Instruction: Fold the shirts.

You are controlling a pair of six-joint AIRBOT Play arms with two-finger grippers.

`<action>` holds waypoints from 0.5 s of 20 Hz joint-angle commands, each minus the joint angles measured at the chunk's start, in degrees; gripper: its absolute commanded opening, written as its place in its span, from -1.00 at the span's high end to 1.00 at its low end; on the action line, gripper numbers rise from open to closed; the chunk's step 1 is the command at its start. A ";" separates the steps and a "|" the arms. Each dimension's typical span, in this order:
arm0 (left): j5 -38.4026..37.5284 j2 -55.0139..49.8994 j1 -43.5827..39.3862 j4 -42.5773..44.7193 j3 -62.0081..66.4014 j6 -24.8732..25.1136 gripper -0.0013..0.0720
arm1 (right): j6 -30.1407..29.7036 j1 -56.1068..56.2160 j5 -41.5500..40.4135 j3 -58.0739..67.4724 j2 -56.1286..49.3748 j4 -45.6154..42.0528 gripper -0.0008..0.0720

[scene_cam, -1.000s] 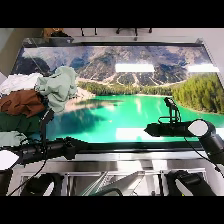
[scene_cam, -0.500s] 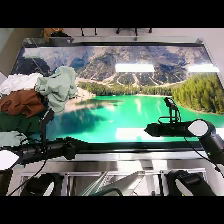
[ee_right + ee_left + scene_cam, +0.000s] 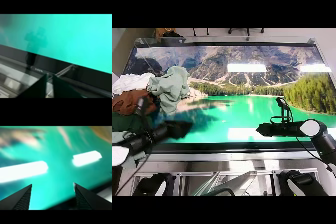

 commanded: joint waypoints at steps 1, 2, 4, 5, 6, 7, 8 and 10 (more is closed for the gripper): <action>6.84 -9.90 12.28 11.56 5.57 -0.07 -0.59 | 0.11 -0.02 -2.75 -0.02 -0.17 0.00 0.04; 7.50 -15.47 16.83 10.99 7.63 -0.07 -0.59 | 0.11 -0.02 -3.85 -0.02 -0.28 -0.02 0.01; 8.59 -28.24 21.59 10.99 13.09 0.02 -0.97 | 0.09 -0.02 -6.34 -0.02 -0.79 -0.35 -0.04; 8.66 -34.71 22.47 11.06 16.28 0.55 -0.96 | 0.09 -0.02 -7.08 -0.02 -1.14 -0.46 -0.04; 8.63 -41.48 22.69 11.06 20.04 0.68 -0.97 | 0.09 -0.02 -7.34 -0.02 -1.53 -0.46 -0.04; 8.59 -47.28 22.36 11.02 23.54 0.59 -0.97 | 0.09 -0.02 -7.43 -0.02 -1.99 -0.46 -0.04; 8.57 -53.07 21.64 11.04 27.61 0.59 -0.97 | 0.09 -0.02 -7.45 -0.02 -2.67 -0.46 -0.04; 8.48 -62.01 20.22 11.04 35.58 0.55 -0.97 | 0.55 -0.02 -7.41 -0.02 -3.96 -0.44 -0.05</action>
